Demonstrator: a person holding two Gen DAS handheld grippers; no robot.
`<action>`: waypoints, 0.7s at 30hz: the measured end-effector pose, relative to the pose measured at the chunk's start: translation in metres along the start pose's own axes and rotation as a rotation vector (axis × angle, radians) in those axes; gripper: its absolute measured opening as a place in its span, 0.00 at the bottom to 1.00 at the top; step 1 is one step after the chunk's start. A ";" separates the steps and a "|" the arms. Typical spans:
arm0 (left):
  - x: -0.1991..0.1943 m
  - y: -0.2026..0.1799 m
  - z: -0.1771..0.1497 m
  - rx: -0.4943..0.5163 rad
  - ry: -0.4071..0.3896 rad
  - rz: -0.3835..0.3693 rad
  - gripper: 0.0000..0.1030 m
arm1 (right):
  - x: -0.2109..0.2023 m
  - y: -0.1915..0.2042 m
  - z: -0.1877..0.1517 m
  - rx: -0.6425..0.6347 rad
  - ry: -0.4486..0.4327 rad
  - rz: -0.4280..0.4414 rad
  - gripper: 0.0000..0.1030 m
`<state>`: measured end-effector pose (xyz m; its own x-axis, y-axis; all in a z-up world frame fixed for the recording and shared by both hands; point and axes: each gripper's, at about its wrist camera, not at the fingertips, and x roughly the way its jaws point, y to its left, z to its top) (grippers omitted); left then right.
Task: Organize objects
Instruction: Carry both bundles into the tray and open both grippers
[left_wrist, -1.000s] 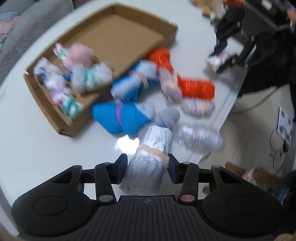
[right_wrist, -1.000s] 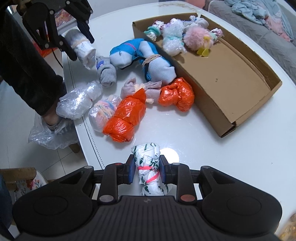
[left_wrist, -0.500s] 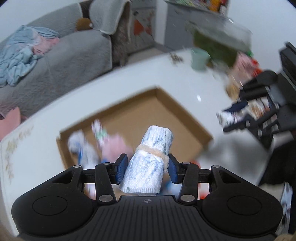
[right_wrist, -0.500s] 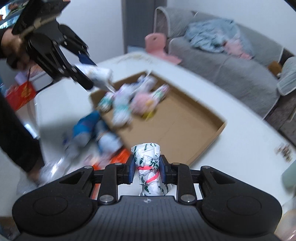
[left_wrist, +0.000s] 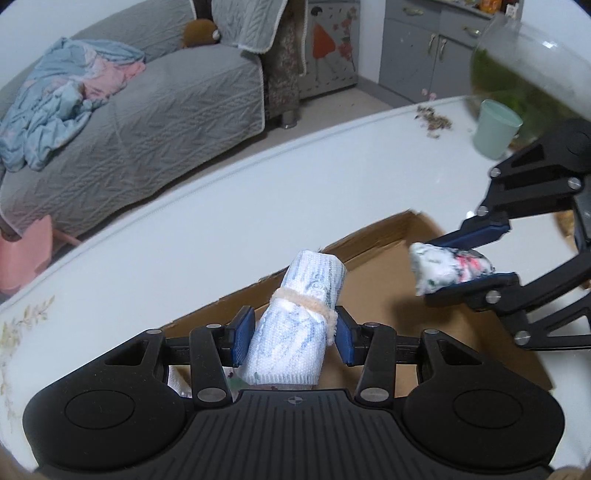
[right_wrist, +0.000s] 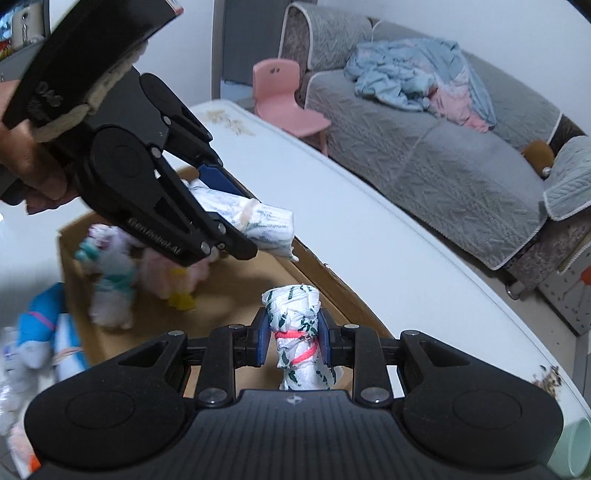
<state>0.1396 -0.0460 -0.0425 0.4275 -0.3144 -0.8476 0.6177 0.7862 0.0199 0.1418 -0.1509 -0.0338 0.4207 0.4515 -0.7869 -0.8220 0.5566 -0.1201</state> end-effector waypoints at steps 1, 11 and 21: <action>0.006 0.002 -0.001 -0.007 0.006 -0.002 0.50 | 0.009 -0.005 0.002 -0.004 0.015 0.008 0.23; 0.033 0.009 -0.013 0.005 0.041 0.020 0.50 | 0.070 -0.017 0.011 -0.051 0.095 0.046 0.23; 0.037 0.005 -0.015 0.010 0.040 0.010 0.50 | 0.075 -0.013 0.010 -0.070 0.093 0.059 0.23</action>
<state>0.1486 -0.0463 -0.0814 0.4074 -0.2846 -0.8678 0.6197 0.7841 0.0338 0.1883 -0.1174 -0.0855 0.3364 0.4135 -0.8460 -0.8703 0.4797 -0.1116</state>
